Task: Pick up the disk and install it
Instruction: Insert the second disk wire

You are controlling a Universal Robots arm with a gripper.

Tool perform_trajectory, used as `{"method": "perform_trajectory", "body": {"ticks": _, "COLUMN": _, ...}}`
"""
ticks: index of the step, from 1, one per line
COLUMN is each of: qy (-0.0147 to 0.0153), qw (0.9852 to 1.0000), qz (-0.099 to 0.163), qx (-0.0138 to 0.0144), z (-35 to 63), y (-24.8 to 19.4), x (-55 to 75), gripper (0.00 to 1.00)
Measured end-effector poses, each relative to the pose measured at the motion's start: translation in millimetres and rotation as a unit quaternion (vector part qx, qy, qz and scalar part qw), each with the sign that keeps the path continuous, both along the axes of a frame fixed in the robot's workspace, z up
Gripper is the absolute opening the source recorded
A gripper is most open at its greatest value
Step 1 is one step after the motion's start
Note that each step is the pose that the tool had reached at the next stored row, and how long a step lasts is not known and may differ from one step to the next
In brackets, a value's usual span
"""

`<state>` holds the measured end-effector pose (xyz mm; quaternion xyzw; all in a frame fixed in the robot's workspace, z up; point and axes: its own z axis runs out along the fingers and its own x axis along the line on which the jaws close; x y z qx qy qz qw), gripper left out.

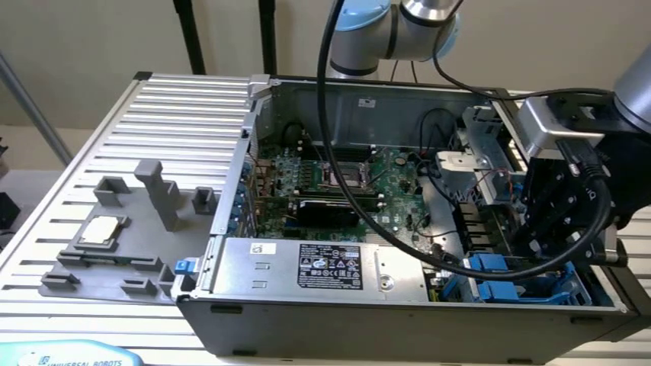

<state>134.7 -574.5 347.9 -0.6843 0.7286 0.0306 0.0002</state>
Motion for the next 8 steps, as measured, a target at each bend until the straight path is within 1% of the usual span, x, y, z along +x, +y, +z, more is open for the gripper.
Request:
{"method": "perform_trajectory", "body": {"ticks": 4, "qy": -0.0072, "qw": 1.0, "qz": 0.0, "qx": -0.0002, "z": -2.2, "y": -0.7, "x": 0.1, "gripper": 0.16}}
{"method": "perform_trajectory", "body": {"ticks": 6, "qy": -0.0091, "qw": 1.0, "qz": 0.0, "qx": -0.0001, "z": -3.5, "y": -0.9, "x": 0.1, "gripper": 0.16}}
{"method": "perform_trajectory", "body": {"ticks": 8, "qy": -0.0099, "qw": 1.0, "qz": 0.0, "qx": -0.0001, "z": -4.5, "y": -1.0, "x": 0.0, "gripper": 0.16}}
